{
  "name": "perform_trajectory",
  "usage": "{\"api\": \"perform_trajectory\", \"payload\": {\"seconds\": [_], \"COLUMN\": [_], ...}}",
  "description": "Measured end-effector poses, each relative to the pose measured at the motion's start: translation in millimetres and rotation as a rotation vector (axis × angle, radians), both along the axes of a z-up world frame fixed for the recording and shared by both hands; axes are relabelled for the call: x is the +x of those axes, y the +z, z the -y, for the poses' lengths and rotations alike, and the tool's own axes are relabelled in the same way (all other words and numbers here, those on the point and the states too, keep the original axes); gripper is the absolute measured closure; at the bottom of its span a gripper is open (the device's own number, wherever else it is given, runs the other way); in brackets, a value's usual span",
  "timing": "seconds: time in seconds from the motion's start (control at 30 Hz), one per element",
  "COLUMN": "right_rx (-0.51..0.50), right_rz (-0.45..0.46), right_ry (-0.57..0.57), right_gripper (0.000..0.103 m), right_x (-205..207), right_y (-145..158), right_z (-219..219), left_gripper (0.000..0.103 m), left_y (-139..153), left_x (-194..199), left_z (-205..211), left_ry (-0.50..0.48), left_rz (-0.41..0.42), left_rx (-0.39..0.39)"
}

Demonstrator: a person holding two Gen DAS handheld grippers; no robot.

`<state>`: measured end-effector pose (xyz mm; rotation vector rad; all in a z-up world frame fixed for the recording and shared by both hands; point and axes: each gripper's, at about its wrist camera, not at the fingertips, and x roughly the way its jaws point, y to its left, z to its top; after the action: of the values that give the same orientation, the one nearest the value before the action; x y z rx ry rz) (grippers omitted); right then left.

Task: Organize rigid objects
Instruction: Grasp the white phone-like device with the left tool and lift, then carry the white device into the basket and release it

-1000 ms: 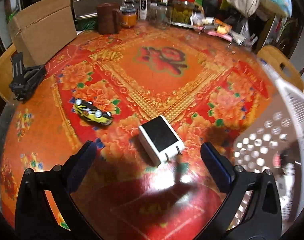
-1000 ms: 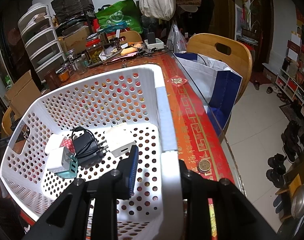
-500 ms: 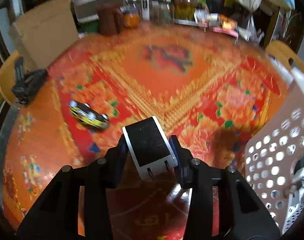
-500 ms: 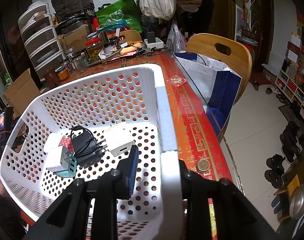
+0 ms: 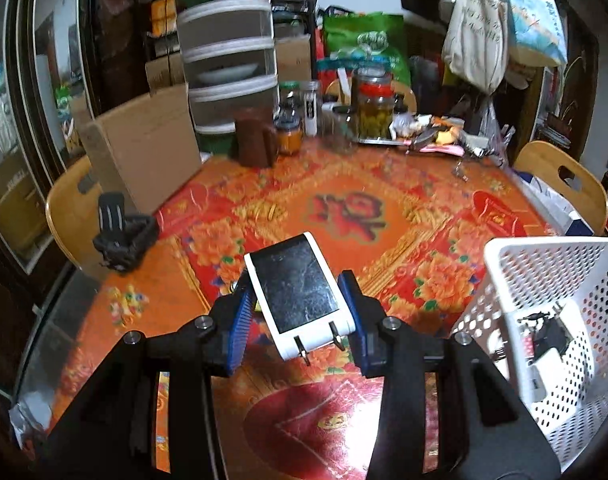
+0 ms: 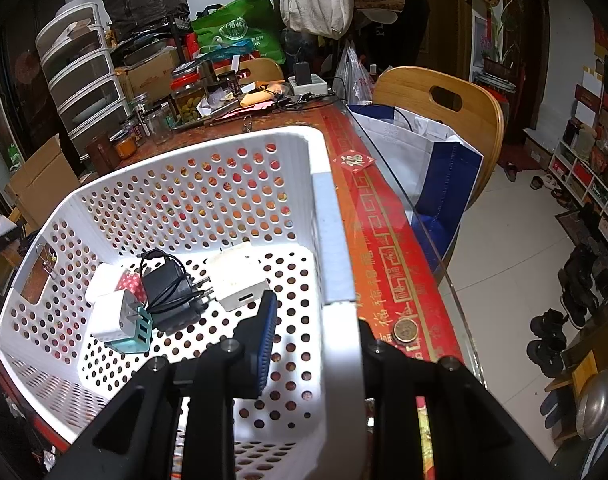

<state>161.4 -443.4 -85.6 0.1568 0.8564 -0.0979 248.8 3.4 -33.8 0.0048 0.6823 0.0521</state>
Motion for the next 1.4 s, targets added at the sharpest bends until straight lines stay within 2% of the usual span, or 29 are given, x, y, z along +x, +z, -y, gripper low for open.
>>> {"api": "perform_trajectory", "payload": {"seconds": [0.3,0.53,0.87,1.2,1.4], "right_rx": [0.0,0.0,0.0,-0.001,0.001], "right_rz": [0.0,0.0,0.001,0.002,0.005], "right_ry": [0.005,0.005,0.005,0.005,0.004], "right_gripper": [0.077,0.077,0.077,0.077,0.077], "right_x": [-0.6,-0.4,-0.4,-0.1,-0.3], "right_y": [-1.2,-1.1,-1.0,-0.6,-0.2], "right_z": [-1.3,-1.4,-1.4,-3.2,-3.9], "left_gripper": [0.064,0.064,0.064,0.064,0.064], "left_y": [41.8,57.1,61.1,59.4,44.9], "left_x": [-31.0,-40.0,-34.7,-28.0,-12.6], "left_z": [31.5,59.2,81.8,147.0,197.9], "left_ry": [-0.081,-0.121,-0.165,-0.296,-0.362], "left_rz": [0.064,0.08,0.082,0.045,-0.003], "left_rx": [0.032,0.048,0.066,0.082,0.156]}}
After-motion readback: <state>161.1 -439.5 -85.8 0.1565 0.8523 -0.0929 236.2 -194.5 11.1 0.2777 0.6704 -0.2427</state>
